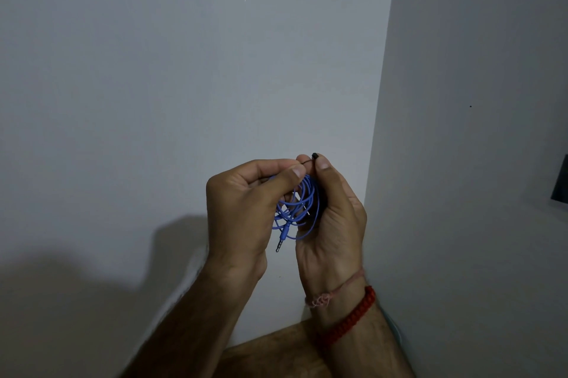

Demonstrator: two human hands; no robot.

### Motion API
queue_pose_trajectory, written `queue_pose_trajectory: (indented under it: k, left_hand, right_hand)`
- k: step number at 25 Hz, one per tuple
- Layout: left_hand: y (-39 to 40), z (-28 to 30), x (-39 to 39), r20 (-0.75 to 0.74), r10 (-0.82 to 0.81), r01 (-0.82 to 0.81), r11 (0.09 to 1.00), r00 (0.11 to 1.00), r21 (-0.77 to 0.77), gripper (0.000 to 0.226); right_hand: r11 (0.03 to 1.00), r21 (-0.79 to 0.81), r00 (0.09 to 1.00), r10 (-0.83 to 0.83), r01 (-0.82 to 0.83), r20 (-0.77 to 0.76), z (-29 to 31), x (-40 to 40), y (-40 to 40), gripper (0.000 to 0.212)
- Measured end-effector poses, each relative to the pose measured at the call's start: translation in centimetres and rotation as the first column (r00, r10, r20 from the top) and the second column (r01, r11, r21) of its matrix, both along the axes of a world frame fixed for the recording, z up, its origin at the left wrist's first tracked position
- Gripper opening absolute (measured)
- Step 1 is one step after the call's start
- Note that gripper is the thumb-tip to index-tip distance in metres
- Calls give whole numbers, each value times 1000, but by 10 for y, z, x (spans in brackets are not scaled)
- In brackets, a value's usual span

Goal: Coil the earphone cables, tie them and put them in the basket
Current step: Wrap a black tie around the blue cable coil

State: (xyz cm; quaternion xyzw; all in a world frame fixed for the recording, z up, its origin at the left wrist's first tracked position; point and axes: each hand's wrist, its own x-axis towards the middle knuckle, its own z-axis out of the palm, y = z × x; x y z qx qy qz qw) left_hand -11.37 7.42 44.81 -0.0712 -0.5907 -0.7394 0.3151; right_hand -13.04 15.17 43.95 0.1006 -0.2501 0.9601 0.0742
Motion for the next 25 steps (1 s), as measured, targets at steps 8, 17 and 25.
queue_pose_trajectory:
  k: [8,17,25]
  left_hand:
    - [0,-1,1,-6,22,-22,999,1000,26,8]
    - [-1,-2,4,-11,21,-21,1000,1000,23,9]
    - [-4,1,1,-28,-5,5,1000,1000,-1,14]
  right_hand:
    - [1000,5,1000,-17,17,-12,1,1,-1,10]
    - [1000,8,1000,0,0,-10,3,6,-2,10]
    - [983,183,998,-3,15,-67,4,6,4,11]
